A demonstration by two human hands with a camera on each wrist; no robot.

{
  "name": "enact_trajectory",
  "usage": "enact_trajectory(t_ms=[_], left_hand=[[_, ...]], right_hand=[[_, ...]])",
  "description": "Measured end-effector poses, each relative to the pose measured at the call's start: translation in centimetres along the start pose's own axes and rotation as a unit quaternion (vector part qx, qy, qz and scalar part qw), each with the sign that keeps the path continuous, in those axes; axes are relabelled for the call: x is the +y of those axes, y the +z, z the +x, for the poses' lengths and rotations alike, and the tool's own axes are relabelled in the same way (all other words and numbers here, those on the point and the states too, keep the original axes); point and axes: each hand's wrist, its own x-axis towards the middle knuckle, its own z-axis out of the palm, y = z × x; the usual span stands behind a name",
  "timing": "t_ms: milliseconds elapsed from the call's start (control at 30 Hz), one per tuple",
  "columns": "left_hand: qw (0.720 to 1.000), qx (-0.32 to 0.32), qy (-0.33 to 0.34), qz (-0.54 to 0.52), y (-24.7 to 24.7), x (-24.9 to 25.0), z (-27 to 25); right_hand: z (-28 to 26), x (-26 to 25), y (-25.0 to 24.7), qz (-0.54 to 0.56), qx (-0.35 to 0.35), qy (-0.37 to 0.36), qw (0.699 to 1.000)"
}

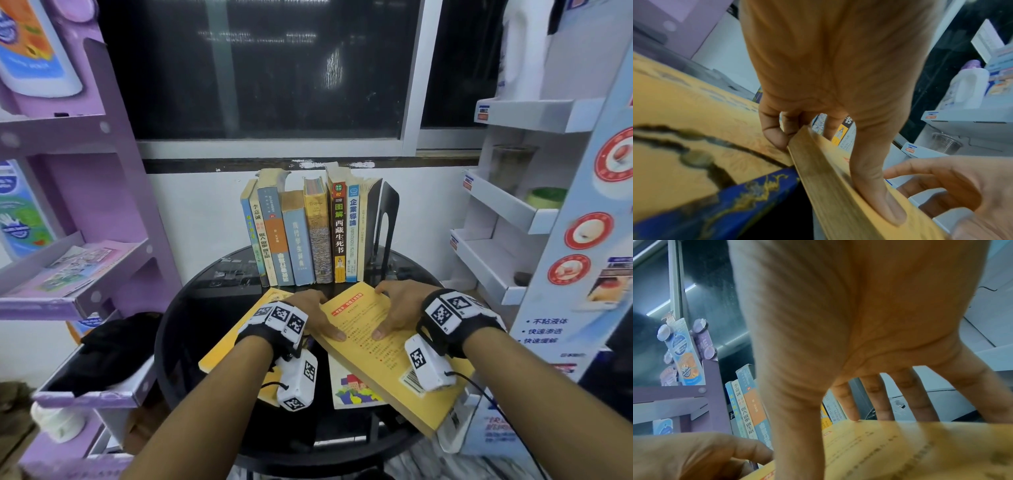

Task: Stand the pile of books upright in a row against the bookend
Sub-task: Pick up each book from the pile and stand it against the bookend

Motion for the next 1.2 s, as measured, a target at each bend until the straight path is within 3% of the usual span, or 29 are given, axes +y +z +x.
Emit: enact_trajectory(t_ms=[267,467,633,900,1200], left_hand=[[0.988,-0.025,0.005,-0.15,0.1,-1.2,0.1],[0.953,-0.02,0.047,-0.3,0.0,-0.9,0.1],[0.948,-0.004,0.072,-0.31,0.0,-0.8,0.1],[0.927,0.0,0.095,-0.362,-1.5,-0.9,-1.3],[0.906,0.111,0.167,-0.372,-7.3,0.8,-3.7]], right_hand=[[0.1,0.1,-0.2,0.023,-0.008,-0.024,0.999],[0.0,0.9,-1.2,0.115,-0.045,-0.064,0.99],[-0.3,1.1,-1.3,0.163,-0.074,-0.071,0.981],[-0.9,0.5,-3.2,0.171,-0.039,-0.124,0.977],[-1.6,-0.4,-6.6,0.201,0.076,-0.165,0.963]])
